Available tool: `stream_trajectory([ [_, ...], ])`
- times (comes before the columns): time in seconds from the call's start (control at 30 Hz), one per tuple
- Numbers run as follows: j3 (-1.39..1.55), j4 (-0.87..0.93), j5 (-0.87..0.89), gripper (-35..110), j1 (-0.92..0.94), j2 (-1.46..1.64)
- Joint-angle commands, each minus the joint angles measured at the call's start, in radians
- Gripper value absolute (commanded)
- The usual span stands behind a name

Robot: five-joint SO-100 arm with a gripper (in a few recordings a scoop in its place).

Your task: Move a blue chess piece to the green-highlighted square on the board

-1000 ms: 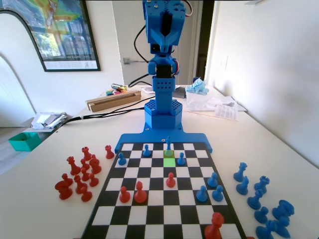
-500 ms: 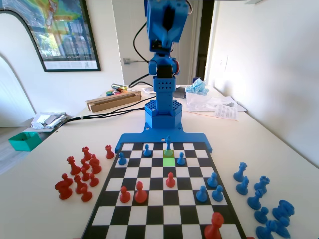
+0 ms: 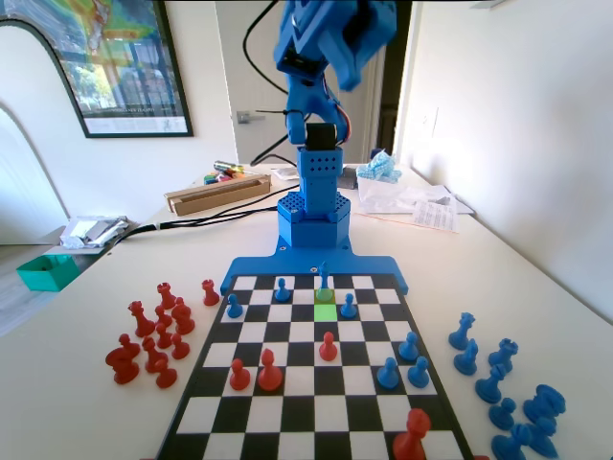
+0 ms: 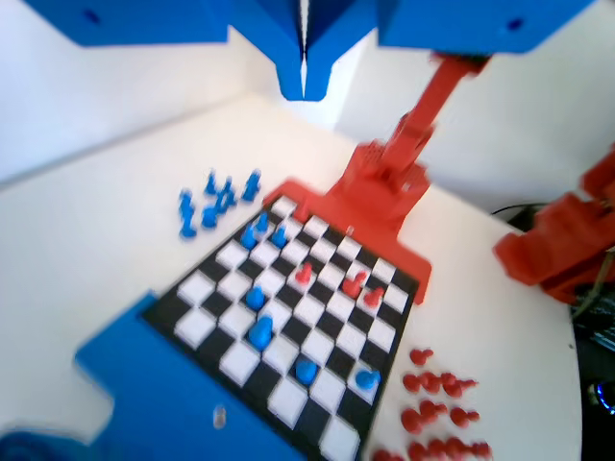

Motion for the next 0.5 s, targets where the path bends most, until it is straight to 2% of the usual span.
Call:
stream_trajectory([
  [0.0, -0.101, 0.055, -0.087, 1, -0.005, -0.084],
  [0.27, -0.063, 0.141, -0.230, 1, 0.061, -0.279],
  [0.47, 0.008, 0.089, -0.342, 2, 0.124, -0.400],
])
